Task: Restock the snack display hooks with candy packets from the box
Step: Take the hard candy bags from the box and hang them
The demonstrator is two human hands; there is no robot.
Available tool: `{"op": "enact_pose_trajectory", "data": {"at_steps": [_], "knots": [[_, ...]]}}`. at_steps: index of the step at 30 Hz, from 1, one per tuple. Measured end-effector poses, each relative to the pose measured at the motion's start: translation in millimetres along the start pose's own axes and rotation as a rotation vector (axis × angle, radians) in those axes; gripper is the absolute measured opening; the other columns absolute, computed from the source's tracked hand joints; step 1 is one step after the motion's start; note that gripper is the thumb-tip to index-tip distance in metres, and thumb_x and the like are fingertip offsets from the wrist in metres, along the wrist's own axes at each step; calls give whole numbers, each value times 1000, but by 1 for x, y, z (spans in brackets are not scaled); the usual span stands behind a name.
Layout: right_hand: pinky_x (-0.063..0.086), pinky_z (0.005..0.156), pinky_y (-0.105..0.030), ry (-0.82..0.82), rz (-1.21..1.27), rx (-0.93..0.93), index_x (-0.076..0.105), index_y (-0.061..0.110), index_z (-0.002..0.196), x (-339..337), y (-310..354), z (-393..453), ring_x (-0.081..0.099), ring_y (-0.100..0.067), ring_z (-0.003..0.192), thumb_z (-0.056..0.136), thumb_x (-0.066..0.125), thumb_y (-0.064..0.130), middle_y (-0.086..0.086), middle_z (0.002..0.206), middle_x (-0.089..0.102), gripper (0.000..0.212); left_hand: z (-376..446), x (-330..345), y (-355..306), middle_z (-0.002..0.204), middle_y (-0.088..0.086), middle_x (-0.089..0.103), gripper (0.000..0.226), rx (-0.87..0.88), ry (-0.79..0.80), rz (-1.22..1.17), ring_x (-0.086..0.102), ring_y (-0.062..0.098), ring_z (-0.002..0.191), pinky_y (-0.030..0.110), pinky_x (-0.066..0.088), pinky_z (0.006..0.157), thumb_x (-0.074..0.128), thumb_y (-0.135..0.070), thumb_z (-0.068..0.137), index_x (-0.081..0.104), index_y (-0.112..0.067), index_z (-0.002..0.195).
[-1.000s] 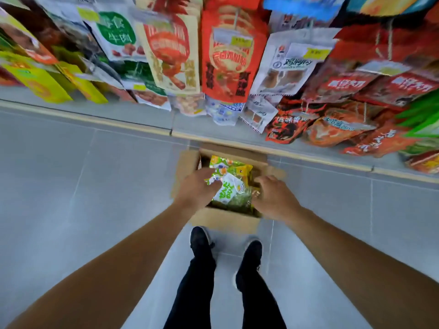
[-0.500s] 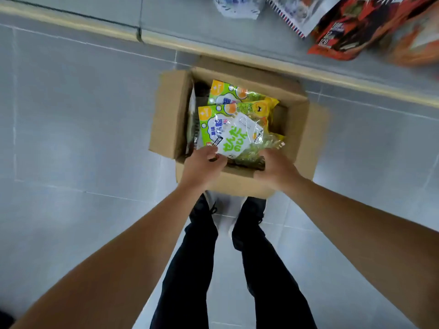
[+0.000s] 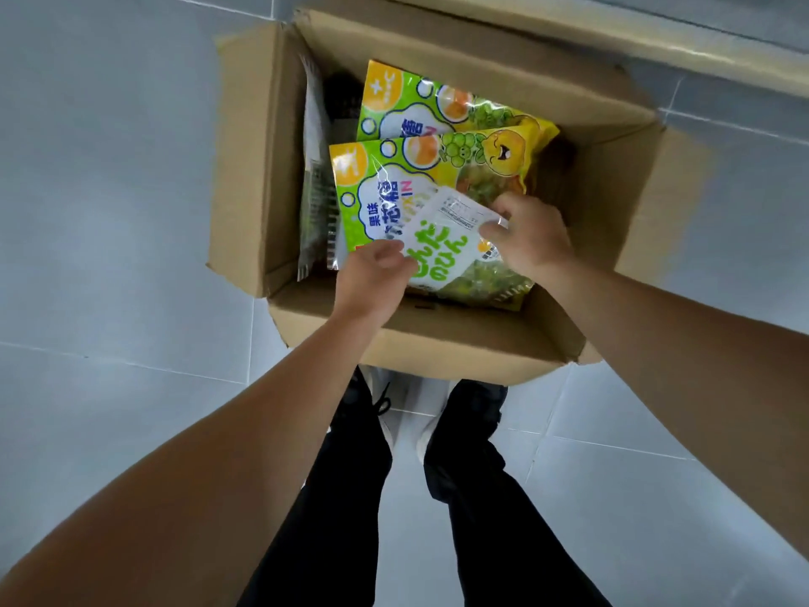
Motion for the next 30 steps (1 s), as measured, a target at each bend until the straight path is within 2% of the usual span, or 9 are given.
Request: {"op": "enact_pose_trajectory", "data": {"at_steps": [3,6,9,13,17,22,25,28,30], "knots": [[31,60,-29,-71,116,41,59,20,83,-21,-13,-13,53,-21,82,91,61,26,3,78,58,10,-2,7,-12,107,-7,72,32,74,-133,3,66,15,97,31,52,89,67,-28,77,66,-24,109],[36,61,-33,-221,273,77,61,7,87,-46,-23,-26,52,-23,71,89,60,27,-7,76,60,20,-7,10,-23,111,-10,66,37,114,-262,27,60,8,99,23,44,80,68,-26,83,58,-22,119],[41,56,-31,-173,575,161,65,13,83,-57,-19,-40,51,-16,61,90,59,27,-1,67,60,17,-10,17,-29,104,-12,63,41,83,-118,-64,63,3,88,18,47,70,76,-27,80,54,-23,114],[37,53,-24,-77,835,269,66,23,79,-63,-9,-66,51,-14,62,96,60,27,6,68,61,18,-30,23,-39,98,-1,73,29,58,109,-117,61,12,72,20,43,56,76,-32,76,69,-21,102],[47,57,-24,-78,987,384,66,25,88,-72,13,-100,63,-14,71,98,60,28,9,79,71,12,-61,7,-52,83,-8,68,9,32,116,-114,50,5,55,20,39,49,73,-28,84,67,-26,91],[52,67,-32,-121,1033,420,65,26,82,-106,59,-161,64,-19,74,96,61,27,5,77,69,14,-125,-29,-81,84,-5,73,10,109,133,-89,58,12,64,30,46,65,76,-33,77,73,-30,85],[51,59,-28,-141,1044,413,66,23,92,-133,89,-204,64,-12,62,97,60,28,4,80,69,9,-172,-55,-104,93,1,75,15,162,164,-83,63,18,73,35,51,69,77,-29,78,74,-25,92],[50,56,-28,-167,1048,388,67,24,97,-161,117,-248,64,-11,58,97,60,30,2,85,72,9,-225,-78,-130,97,5,75,13,214,193,-86,63,17,73,27,48,65,75,-20,83,73,-21,96],[48,52,-26,-203,1083,372,68,25,93,-183,139,-286,62,-11,54,96,60,29,0,86,72,9,-269,-98,-150,87,-1,72,12,252,194,-56,59,10,63,21,43,55,73,-20,85,72,-22,96]]}}
Point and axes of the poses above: each hand's wrist, its own z-axis towards the middle knuckle, its own x-axis out of the palm, y = z × x, the point moved 3 cm from there along z, towards the middle knuckle
